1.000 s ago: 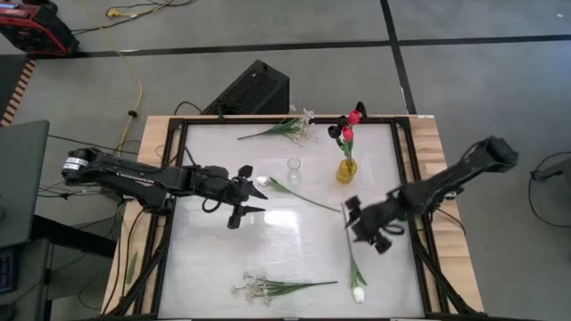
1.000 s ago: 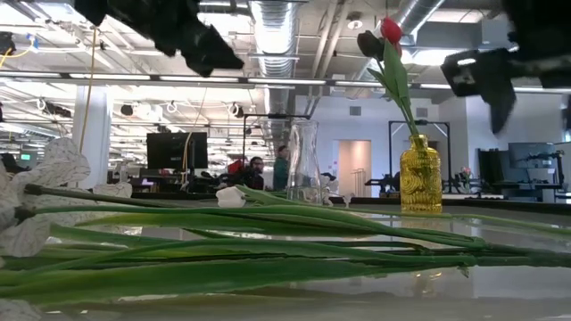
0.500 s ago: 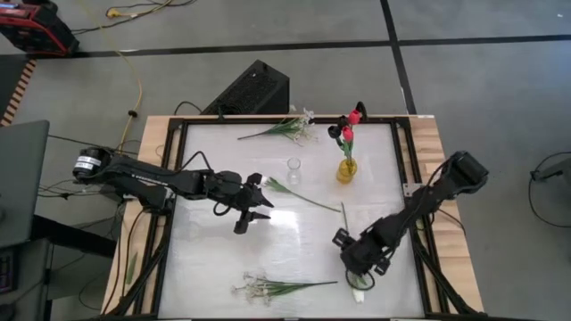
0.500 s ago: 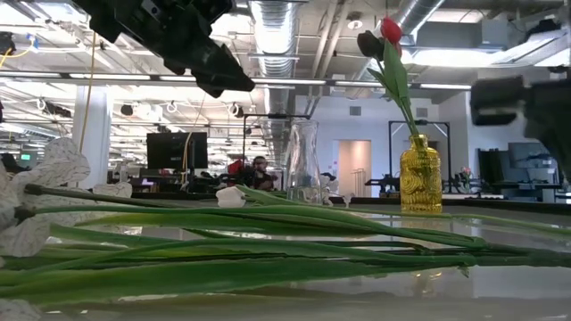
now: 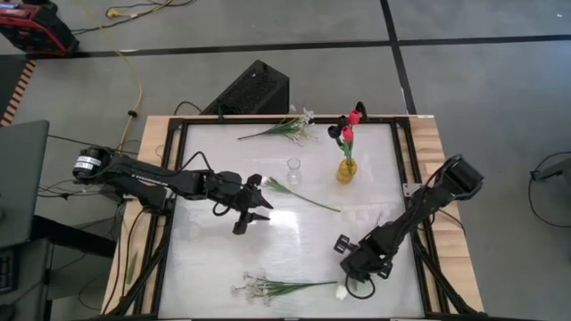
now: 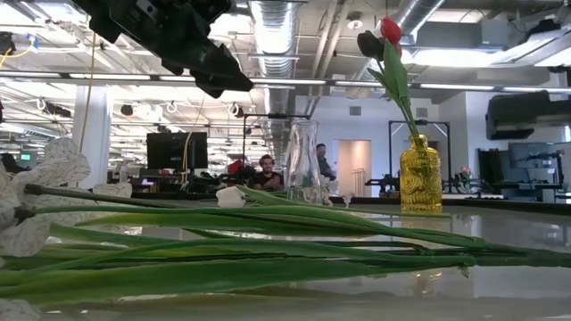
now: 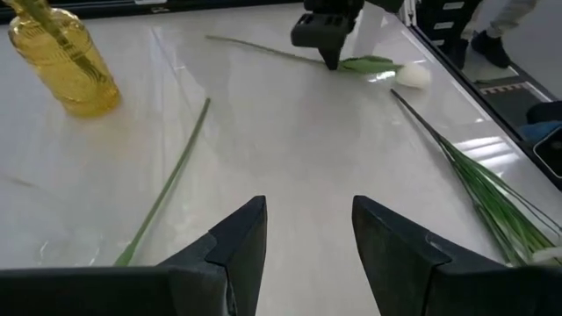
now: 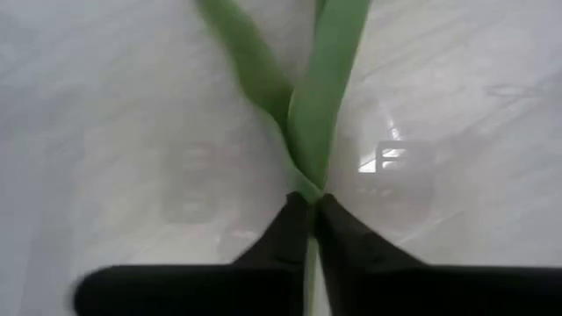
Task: Sort flowers into vase by color
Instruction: Put the bottom right white flower into the transparent vase
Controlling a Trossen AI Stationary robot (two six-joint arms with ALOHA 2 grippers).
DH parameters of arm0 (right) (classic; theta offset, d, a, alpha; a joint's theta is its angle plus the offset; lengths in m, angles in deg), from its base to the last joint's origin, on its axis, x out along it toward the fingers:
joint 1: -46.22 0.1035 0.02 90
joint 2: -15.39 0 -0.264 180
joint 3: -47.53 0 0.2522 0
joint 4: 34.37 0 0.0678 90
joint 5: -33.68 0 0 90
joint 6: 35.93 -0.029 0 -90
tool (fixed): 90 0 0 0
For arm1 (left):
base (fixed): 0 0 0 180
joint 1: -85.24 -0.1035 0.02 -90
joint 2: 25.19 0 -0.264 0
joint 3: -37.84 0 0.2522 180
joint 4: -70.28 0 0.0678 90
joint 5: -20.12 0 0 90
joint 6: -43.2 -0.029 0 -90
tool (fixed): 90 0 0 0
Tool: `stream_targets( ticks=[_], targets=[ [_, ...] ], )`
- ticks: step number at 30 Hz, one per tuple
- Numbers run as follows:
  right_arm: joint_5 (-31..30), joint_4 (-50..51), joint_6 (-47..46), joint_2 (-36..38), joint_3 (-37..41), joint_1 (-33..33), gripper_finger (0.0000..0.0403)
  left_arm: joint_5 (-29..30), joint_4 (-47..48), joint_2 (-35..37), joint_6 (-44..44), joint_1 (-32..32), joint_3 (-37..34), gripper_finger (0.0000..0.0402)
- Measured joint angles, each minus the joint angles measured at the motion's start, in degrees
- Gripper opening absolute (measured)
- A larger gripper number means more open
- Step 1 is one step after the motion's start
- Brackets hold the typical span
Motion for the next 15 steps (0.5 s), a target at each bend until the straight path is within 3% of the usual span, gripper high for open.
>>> stream_targets(
  ticks=[2,9,15],
  targets=[
    [0.0,0.4,0.0,2.0,0.2,-0.2,0.0016,-0.2,0.0,0.0,0.0,0.0,0.0,0.0158],
    [0.0,-0.4,-7.0,14.3,0.1,-0.6,0.0015,-1.3,-0.7,0.0,-2.3,0.5,0.0,0.0158],
    [-4.6,-18.9,-8.3,24.9,1.2,-2.7,0.0015,-5.1,-11.5,-2.7,-5.9,2.7,0.0,0.0158]
  ],
)
